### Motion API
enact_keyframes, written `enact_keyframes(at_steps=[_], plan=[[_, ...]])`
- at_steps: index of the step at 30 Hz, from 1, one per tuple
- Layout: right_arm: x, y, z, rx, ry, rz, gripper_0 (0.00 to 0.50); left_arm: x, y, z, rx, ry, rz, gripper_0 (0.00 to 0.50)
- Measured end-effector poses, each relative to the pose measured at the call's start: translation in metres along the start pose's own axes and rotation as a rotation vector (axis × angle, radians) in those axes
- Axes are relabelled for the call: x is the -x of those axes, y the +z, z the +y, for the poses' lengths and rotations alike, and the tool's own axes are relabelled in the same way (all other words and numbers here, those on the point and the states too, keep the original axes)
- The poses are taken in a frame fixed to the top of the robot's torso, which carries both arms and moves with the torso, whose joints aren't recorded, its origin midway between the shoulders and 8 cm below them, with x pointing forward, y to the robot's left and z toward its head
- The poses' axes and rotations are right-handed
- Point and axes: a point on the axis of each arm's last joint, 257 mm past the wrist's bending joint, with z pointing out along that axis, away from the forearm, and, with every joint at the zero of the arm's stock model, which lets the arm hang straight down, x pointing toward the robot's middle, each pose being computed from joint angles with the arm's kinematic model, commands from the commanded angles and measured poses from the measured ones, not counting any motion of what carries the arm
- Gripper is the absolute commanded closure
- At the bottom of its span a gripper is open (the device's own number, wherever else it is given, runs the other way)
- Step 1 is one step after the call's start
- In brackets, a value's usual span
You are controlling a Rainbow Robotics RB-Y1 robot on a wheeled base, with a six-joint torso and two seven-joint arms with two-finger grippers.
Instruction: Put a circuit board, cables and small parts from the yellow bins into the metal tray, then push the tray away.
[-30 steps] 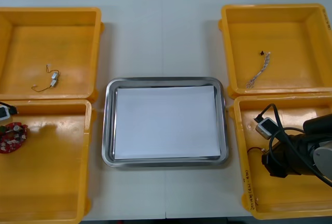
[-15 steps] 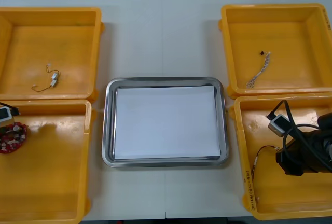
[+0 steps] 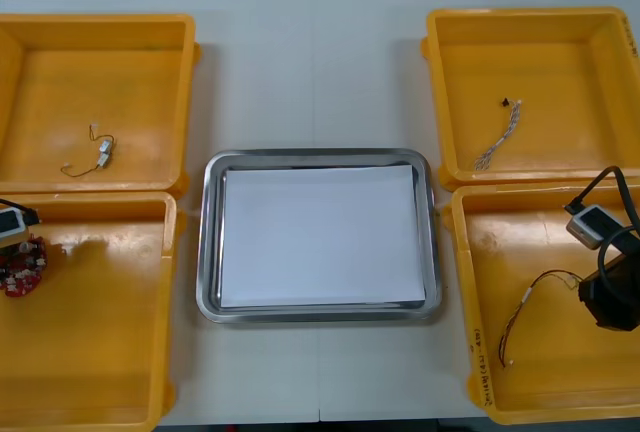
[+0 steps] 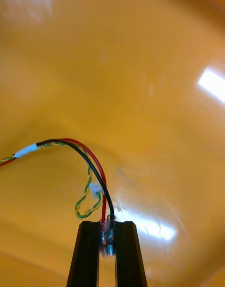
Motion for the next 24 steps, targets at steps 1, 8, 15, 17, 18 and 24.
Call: enact_keyframes(at_steps=[1,8,15,17,18,24], plan=[[-0.003,-0.001,-0.004,-0.007,0.008,0.002,0.500,0.000,0.000,0.000,0.000,0.000,0.000,0.500],[-0.027,0.000,-0.017,-0.037,0.057,-0.009,0.500,0.000,0.000,0.000,-0.001,0.000,0.000,0.500],[-0.039,0.010,-0.027,-0.053,0.092,-0.045,0.500,0.002,-0.013,-0.019,-0.066,0.039,0.029,0.500],[-0.043,0.012,-0.029,-0.054,0.104,-0.040,0.500,0.005,-0.020,-0.024,-0.072,0.061,0.033,0.500],[-0.044,0.013,-0.030,-0.054,0.109,-0.040,0.500,0.006,-0.022,-0.026,-0.072,0.070,0.034,0.500],[-0.045,0.018,-0.035,-0.052,0.133,-0.052,0.500,0.010,-0.033,-0.046,-0.071,0.139,0.042,0.500]])
